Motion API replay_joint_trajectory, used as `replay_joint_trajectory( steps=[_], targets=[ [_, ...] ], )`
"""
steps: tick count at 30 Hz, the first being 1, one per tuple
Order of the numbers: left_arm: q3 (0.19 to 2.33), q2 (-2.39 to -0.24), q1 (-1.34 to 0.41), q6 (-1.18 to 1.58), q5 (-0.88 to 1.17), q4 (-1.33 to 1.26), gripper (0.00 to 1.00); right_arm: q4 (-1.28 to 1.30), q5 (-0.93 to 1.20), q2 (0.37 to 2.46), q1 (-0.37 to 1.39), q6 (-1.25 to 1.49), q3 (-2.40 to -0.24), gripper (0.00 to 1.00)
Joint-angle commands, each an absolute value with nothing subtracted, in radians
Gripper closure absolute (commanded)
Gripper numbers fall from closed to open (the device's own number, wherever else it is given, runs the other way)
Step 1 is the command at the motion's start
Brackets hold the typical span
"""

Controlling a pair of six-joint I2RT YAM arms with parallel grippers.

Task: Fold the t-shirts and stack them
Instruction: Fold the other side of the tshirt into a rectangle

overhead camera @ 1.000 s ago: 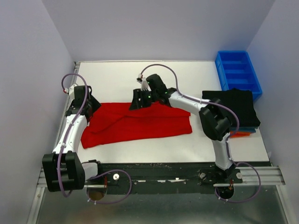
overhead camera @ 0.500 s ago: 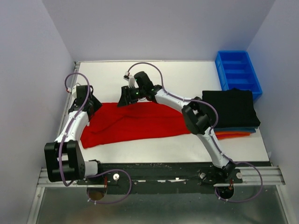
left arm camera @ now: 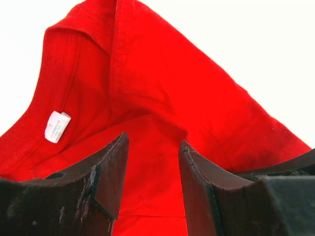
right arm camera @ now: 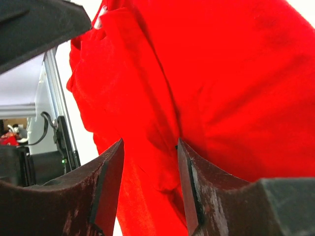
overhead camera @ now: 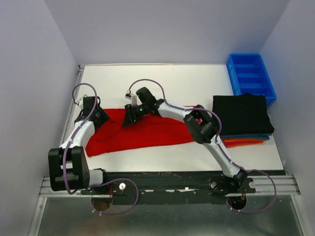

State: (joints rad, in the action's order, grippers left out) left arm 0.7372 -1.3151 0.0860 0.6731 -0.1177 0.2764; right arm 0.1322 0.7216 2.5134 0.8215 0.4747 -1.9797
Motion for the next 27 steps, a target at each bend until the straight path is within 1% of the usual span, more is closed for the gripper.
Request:
replay_joint_trajectory(
  steps=[1, 6, 10, 12, 15, 20, 22, 25, 27],
  targets=[
    [0.785, -1.33, 0.092, 0.641, -0.101, 0.29, 0.44, 0.109, 0.799, 2.438, 0.833, 0.477, -1.893, 0.45],
    [0.822, -1.348, 0.092, 0.621, -0.121, 0.299, 0.44, 0.083, 0.776, 2.347, 0.833, 0.45, -1.802, 0.49],
    [0.854, -1.39, 0.094, 0.609, -0.127, 0.296, 0.44, 0.087, 0.741, 2.309, 0.833, 0.422, -1.767, 0.48],
    [0.871, -1.422, 0.092, 0.604, -0.129, 0.292, 0.44, 0.097, 0.723, 2.319, 0.833, 0.405, -1.788, 0.45],
    [0.9, -1.469, 0.095, 0.6, -0.14, 0.291, 0.44, 0.143, 0.661, 2.368, 0.833, 0.38, -1.865, 0.46],
    [0.957, -1.552, 0.115, 0.598, -0.133, 0.301, 0.54, 0.176, 0.583, 2.456, 0.833, 0.368, -1.985, 0.52],
    [0.971, -1.575, 0.123, 0.598, -0.129, 0.296, 0.6, 0.176, 0.569, 2.485, 0.833, 0.368, -2.02, 0.52],
    [0.989, -1.603, 0.126, 0.598, -0.127, 0.296, 0.64, 0.192, 0.564, 2.532, 0.834, 0.371, -2.094, 0.52],
    [1.002, -1.624, 0.13, 0.595, -0.121, 0.298, 0.65, 0.204, 0.563, 2.572, 0.834, 0.383, -2.149, 0.52]
  ],
)
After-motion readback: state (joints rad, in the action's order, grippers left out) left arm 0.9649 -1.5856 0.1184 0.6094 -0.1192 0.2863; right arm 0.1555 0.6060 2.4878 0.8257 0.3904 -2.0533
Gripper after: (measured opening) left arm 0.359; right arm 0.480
